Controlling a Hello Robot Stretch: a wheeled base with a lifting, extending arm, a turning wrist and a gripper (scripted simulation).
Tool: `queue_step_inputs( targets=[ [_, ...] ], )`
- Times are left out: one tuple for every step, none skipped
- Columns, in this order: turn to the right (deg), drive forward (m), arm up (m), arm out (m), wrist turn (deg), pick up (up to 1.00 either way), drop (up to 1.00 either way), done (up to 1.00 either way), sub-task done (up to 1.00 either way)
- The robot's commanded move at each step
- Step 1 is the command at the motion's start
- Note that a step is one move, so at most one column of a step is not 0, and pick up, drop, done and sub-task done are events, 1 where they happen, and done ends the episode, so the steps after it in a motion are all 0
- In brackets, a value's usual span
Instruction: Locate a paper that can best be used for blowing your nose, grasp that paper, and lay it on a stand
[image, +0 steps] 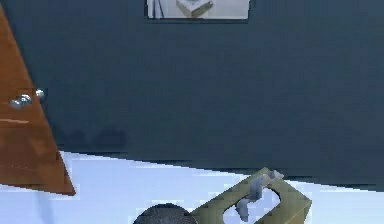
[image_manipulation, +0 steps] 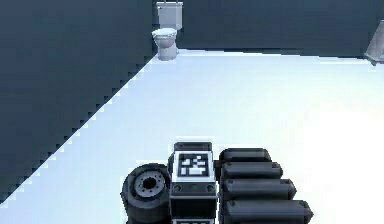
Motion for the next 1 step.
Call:
queue_step_inputs(
  targets=[
    [-33.0, 0.00, 0.00, 0.00, 0.0, 0.00, 0.00, 0.00, 0.00]
  ],
)
